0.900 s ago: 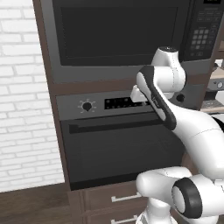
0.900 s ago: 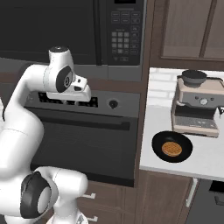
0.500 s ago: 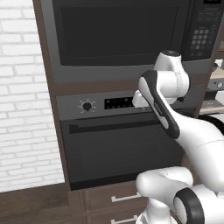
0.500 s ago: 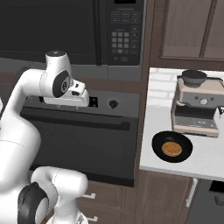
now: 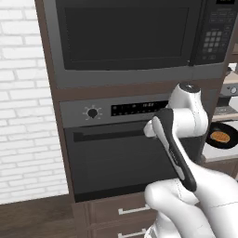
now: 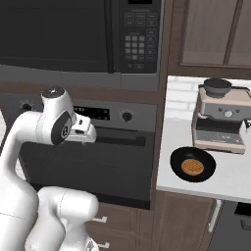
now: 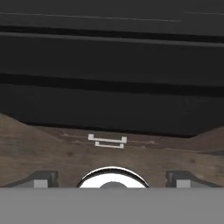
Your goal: Open the microwave, place the bowl with waffle inside the microwave, then close the microwave door and turn it on.
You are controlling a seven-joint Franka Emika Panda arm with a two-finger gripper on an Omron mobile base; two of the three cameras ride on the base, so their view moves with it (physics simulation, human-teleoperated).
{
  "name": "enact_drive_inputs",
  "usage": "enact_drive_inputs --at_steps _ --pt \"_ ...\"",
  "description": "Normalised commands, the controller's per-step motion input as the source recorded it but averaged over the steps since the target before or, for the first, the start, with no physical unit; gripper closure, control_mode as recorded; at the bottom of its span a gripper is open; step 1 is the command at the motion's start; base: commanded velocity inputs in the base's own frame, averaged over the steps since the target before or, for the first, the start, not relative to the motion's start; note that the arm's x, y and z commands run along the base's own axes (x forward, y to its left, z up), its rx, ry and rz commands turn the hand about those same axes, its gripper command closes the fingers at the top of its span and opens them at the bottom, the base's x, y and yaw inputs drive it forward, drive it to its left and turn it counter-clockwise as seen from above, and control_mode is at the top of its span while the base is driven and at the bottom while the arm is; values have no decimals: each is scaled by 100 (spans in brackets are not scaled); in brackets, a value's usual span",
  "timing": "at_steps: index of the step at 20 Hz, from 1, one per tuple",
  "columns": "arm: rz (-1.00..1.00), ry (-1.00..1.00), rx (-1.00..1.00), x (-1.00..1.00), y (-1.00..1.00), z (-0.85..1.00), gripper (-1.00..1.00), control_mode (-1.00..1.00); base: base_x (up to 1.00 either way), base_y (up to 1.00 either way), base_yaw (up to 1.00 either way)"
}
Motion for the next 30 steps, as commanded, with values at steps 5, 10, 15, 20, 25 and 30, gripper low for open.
enact_drive_inputs --at_steps 5,10,15,20,25,30 --pt "0 -9 0 -23 0 -17 -100 100 -12 -1 0" --pt "0 0 0 0 0 0 -100 100 -33 -37 0" --pt "0 0 0 0 0 0 -100 100 -21 -52 0" --pt "0 0 0 0 0 0 -100 100 -11 -51 3" --pt "0 0 0 0 0 0 -100 100 -11 -45 12" --pt "0 0 0 0 0 0 -100 100 -19 -51 20"
